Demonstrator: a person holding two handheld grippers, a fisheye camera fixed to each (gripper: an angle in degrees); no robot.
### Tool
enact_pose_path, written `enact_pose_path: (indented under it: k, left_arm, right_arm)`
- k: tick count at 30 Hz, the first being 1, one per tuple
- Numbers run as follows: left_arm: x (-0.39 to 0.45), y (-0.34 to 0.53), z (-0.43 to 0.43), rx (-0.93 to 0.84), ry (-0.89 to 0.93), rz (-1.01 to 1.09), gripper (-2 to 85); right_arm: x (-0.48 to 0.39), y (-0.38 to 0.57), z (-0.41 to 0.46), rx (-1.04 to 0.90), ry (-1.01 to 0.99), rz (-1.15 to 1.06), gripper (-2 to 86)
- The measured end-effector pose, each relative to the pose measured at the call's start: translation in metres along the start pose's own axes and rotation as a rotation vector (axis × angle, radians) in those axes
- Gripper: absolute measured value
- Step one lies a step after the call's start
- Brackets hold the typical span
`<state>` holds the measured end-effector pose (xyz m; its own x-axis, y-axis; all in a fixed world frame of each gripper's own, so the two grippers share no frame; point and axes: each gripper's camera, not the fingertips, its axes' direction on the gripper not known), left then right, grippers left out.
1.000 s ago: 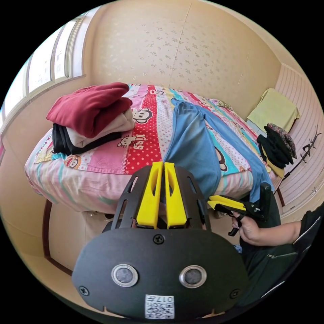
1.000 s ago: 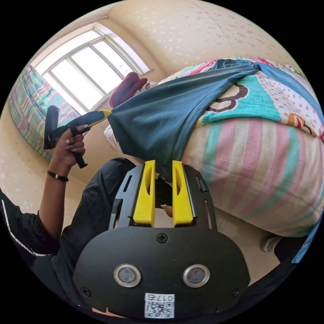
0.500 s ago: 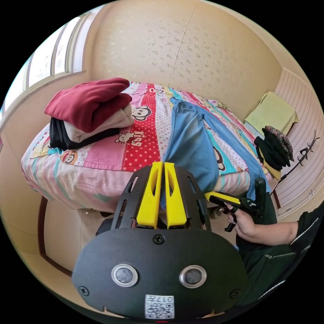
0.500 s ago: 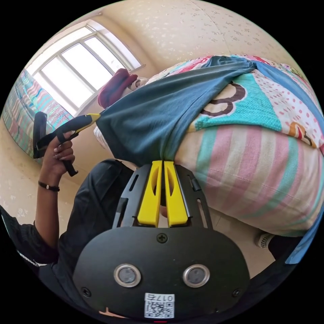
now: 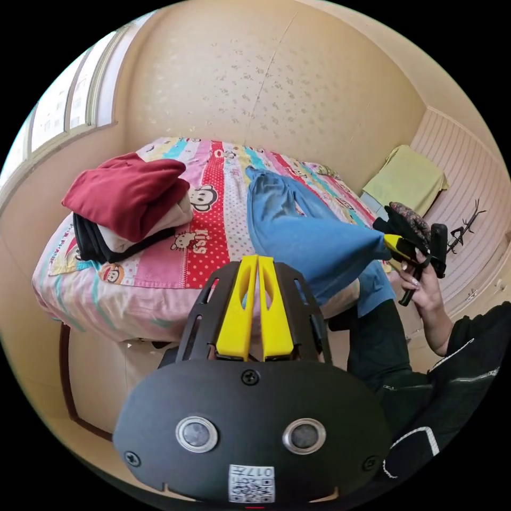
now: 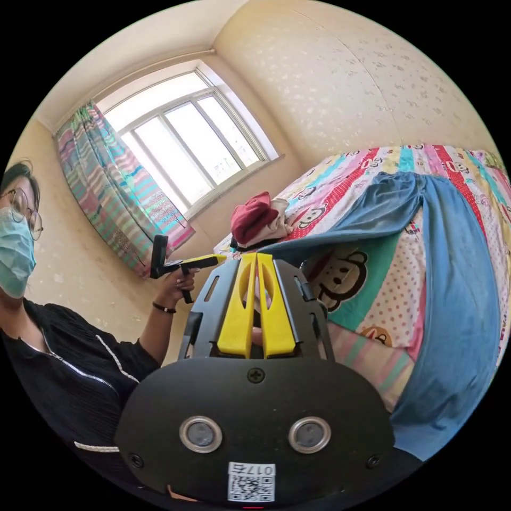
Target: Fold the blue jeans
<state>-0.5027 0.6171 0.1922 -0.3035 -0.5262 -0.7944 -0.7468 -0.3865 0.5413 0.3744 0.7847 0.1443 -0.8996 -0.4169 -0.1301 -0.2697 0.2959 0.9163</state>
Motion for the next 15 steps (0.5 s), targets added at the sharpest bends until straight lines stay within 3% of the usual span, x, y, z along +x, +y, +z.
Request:
enact_pose_path:
  k: [3,7,12,15]
  left_arm:
    - [-0.001,0.009,0.054,-0.162,0.043,-0.026,-0.6]
    - [0.027,0.025,0.105,-0.209,0.244,0.000,2.1]
    - [0.057,0.018,0.157,-0.239,0.342,-0.081,6.2]
    - [0.079,0.007,0.172,-0.229,0.298,-0.065,6.5]
  right_arm:
    - [0.037,0.040,0.005,-0.079,0.131,0.082,0.2]
    - [0.080,0.072,-0.010,-0.029,-0.026,0.286,0.2]
    - [0.089,0.058,-0.025,-0.012,-0.023,0.261,0.3]
    - [0.089,0.046,-0.032,-0.008,-0.001,0.224,0.3]
